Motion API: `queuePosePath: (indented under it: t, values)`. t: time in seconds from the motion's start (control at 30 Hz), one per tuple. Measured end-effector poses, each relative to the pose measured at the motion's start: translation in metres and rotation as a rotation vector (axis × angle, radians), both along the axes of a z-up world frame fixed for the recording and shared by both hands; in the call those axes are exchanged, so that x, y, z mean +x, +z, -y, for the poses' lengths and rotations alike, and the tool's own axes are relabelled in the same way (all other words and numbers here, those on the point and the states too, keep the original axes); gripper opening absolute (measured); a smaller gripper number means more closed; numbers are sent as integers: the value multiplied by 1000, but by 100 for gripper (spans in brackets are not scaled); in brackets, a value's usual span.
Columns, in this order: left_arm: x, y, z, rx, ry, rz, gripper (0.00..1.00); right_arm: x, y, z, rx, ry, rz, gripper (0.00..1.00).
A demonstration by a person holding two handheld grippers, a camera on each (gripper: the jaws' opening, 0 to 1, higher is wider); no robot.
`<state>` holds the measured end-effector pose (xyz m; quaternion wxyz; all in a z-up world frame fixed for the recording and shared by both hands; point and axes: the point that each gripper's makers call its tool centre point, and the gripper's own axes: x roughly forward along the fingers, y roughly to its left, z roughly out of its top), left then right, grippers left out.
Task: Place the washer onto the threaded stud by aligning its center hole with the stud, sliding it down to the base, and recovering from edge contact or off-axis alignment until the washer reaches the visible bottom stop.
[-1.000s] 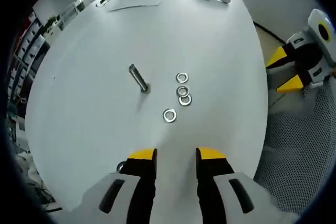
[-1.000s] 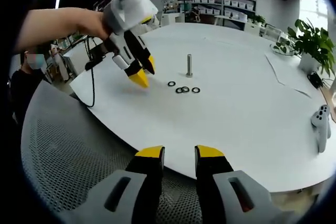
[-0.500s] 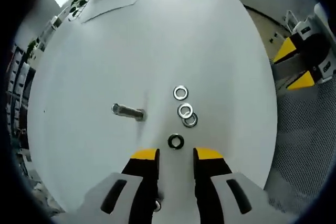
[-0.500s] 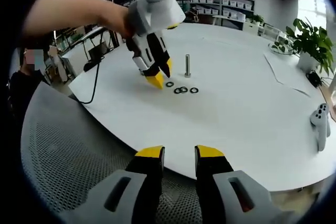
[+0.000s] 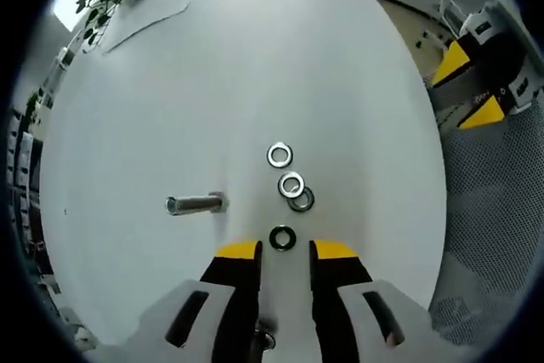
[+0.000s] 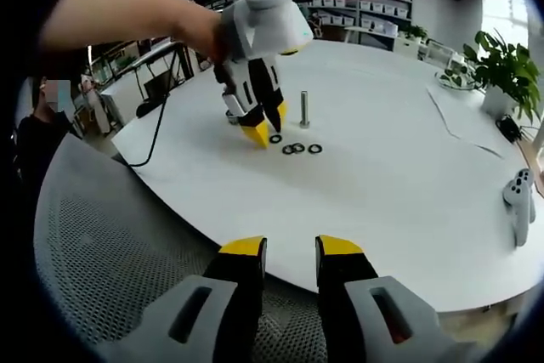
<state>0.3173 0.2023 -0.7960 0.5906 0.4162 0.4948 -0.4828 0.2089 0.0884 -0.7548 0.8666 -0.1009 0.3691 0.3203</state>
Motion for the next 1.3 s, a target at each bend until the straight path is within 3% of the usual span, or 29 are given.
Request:
queuePosePath:
  t: [0.13, 0.27, 0.6, 0.73, 0.83, 0.93, 1.13, 1.3]
  values:
    - [-3, 1, 5, -4, -141, 11, 17, 0, 1, -1, 4, 5, 2, 25]
    - [2, 0, 3, -16, -75, -4, 15, 0, 1, -1, 7, 3, 3, 25]
    - [3, 0, 2, -33, -80, 9, 10, 0, 1, -2, 10, 6, 3, 25]
    - [2, 1, 2, -56, -43, 57, 9, 0, 1, -2, 11, 6, 4, 25]
    - [2, 3, 1, -75, -1, 132, 9, 0, 2, -2, 12, 5, 6, 25]
    - [1, 4, 1, -88, -19, 195, 9, 0, 2, -2, 13, 6, 7, 25]
    - [-3, 4, -6, -81, 43, 181, 9, -1, 0, -2, 8, 15, -4, 25]
    - [-4, 16, -9, -85, 50, 188, 9, -1, 0, -2, 6, 15, -6, 25]
